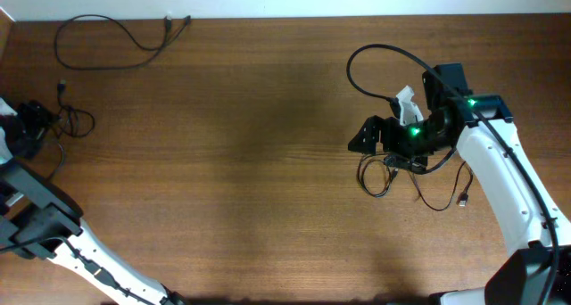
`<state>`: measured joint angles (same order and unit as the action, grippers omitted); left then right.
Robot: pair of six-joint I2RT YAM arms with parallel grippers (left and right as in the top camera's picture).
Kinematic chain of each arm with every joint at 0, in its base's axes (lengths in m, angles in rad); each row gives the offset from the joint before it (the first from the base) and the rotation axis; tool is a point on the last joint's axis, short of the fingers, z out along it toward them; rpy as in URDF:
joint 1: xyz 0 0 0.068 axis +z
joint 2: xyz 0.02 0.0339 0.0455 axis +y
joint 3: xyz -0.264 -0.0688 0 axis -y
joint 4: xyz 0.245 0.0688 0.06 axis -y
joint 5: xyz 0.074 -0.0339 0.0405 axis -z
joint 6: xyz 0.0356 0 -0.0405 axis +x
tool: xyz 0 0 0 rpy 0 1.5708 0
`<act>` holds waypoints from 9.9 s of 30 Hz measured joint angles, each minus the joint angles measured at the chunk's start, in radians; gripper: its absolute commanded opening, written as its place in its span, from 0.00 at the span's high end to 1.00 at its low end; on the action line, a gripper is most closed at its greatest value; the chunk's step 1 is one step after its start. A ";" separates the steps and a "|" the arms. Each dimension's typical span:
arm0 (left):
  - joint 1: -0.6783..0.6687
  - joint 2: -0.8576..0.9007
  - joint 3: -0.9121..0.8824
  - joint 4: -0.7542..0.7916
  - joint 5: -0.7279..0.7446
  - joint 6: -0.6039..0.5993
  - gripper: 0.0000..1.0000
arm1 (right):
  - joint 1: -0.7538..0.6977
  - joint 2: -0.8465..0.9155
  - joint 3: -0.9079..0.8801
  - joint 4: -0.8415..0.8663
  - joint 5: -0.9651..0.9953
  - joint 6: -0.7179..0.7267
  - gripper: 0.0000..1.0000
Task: Untangle cables
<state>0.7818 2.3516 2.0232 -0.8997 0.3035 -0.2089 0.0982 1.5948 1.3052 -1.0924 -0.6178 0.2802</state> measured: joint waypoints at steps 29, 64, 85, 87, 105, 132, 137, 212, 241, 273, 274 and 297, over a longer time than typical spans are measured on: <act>-0.006 0.064 0.153 0.143 0.128 -0.055 0.70 | 0.000 0.000 0.000 0.000 0.000 0.000 0.02; -0.911 -0.233 0.182 -0.605 0.185 0.181 0.01 | 0.000 0.000 0.000 0.029 -0.001 -0.003 0.46; -1.562 -0.227 -0.130 -0.247 -0.012 -0.105 0.12 | -0.705 -0.040 0.238 -0.319 0.193 -0.015 0.02; -1.633 -0.226 -0.204 -0.180 -0.110 -0.208 0.12 | -0.705 -0.040 0.238 -0.319 0.199 -0.016 0.01; -1.713 -0.076 -0.250 0.019 -0.444 -0.584 0.69 | -0.705 -0.040 0.238 -0.319 0.203 -0.015 0.02; -1.068 -0.737 -0.050 -0.532 -0.454 -0.478 1.00 | -0.705 -0.040 0.238 -0.319 0.203 -0.015 0.02; -0.861 -0.867 -0.050 -0.564 -0.449 -0.442 1.00 | -0.705 -0.040 0.238 -0.319 0.203 -0.016 0.02; -0.019 -0.156 0.153 -0.667 -0.391 -0.179 0.01 | -0.705 -0.040 0.238 -0.321 0.203 -0.018 0.02; -0.972 -1.358 -0.277 -0.697 -0.172 -0.113 0.01 | -0.705 -0.040 0.238 -0.378 0.181 -0.019 0.02; -0.972 -1.612 -0.503 -0.669 -0.189 -0.117 0.01 | -0.610 -0.795 0.160 -0.600 0.124 -0.122 0.02; -0.972 -1.612 -0.503 -0.669 -0.189 -0.117 0.01 | -0.610 -0.795 0.160 -0.600 0.123 -0.121 0.02; -0.972 -1.612 -0.507 -0.671 -0.189 -0.117 0.01 | -0.320 -1.064 -0.535 0.166 0.148 -0.121 0.02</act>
<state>-0.1898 0.7395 1.5162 -1.5703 0.1146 -0.3264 -0.2222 0.5304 0.7700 -0.9268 -0.4698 0.1596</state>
